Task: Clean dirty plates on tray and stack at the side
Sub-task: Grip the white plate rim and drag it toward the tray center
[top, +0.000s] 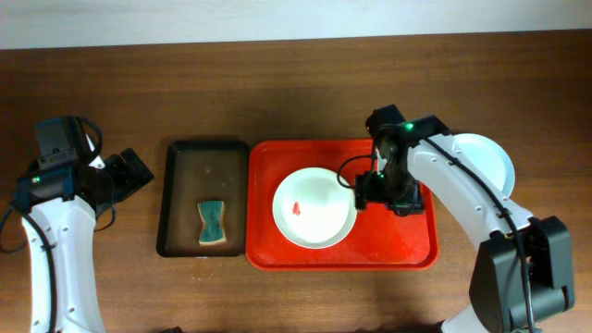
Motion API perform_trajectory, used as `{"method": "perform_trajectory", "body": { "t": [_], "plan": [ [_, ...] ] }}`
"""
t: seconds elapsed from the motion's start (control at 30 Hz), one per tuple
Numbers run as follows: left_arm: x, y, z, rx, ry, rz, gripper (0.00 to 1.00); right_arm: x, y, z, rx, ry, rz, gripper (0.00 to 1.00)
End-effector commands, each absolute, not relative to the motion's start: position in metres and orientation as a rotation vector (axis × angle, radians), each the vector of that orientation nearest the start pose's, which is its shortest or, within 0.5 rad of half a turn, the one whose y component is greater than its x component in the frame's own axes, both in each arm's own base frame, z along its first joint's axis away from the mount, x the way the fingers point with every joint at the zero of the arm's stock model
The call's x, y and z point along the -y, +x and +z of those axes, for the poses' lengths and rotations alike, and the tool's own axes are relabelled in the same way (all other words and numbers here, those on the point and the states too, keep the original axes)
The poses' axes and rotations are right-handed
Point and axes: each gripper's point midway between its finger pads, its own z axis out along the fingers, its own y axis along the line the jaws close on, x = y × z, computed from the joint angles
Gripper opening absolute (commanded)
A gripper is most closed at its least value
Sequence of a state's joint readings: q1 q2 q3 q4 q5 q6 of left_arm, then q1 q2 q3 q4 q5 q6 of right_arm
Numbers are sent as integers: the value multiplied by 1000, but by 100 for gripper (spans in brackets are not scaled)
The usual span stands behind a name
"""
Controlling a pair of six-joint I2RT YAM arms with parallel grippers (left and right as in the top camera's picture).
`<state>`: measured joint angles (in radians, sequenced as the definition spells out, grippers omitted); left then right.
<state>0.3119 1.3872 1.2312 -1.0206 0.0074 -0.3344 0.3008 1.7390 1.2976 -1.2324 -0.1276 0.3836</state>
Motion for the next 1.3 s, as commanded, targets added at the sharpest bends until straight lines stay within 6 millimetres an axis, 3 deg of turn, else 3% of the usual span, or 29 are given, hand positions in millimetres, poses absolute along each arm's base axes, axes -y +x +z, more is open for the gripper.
{"method": "perform_trajectory", "body": {
  "t": [0.0, 0.1, 0.13, 0.17, 0.2, 0.3, 0.37, 0.4, 0.47, 0.57, 0.73, 0.8, 0.83, 0.87, 0.97, 1.07, 1.13, 1.27],
  "plan": [
    [-99, 304, 177, -2571, -881, -13, 99, -103, 263, 71, -3274, 137, 128, 99],
    [-99, 304, 177, -2571, -881, -13, 99, -101, 252, 54, -3304, 147, 126, 97],
    [-99, 304, 177, -2571, -881, -13, 99, -100, 247, 50, -3321, 151, 119, 68],
    [-99, 304, 177, -2571, -881, -13, 99, -101, 240, 47, -3343, 154, 135, 47],
    [-99, 304, 177, -2571, -881, -13, 99, -103, 235, 44, -3361, 158, 159, 35],
    [-99, 304, 177, -2571, -881, -13, 99, -109, 222, 32, -3384, 123, 180, 31],
    [-99, 304, 177, -2571, -881, -13, 99, -117, 220, 26, -3374, 118, 184, 17],
    [-99, 304, 177, -2571, -881, -13, 99, -124, 218, 21, -3360, 105, 186, 4],
    [-99, 304, 177, -2571, -881, -13, 99, -132, 218, 18, -3342, 95, 180, 4],
    [-99, 304, 177, -2571, -881, -13, 99, -146, 240, 16, -3175, 97, 44, 4],
    [-99, 304, 177, -2571, -881, -13, 99, -173, 234, 54, -2911, -9, -125, 6],
    [-99, 304, 177, -2571, -881, -13, 99, -168, 233, 66, -2915, 31, -72, 12],
    [-99, 304, 177, -2571, -881, -13, 99, -164, 236, 71, -2920, 82, -24, 30],
    [-99, 304, 177, -2571, -881, -13, 99, -159, 239, 75, -2925, 137, 23, 35],
    [-99, 304, 177, -2571, -881, -13, 99, -137, 266, 79, -2905, 355, 159, 38],
    [-99, 304, 177, -2571, -881, -13, 99, -129, 292, 86, -2861, 516, 401, 38],
    [-99, 304, 177, -2571, -881, -13, 99, -128, 297, 90, -2862, 477, 492, 37],
    [-99, 304, 177, -2571, -881, -13, 99, -147, 292, 92, -2871, 344, 530, 38]
  ]
}}
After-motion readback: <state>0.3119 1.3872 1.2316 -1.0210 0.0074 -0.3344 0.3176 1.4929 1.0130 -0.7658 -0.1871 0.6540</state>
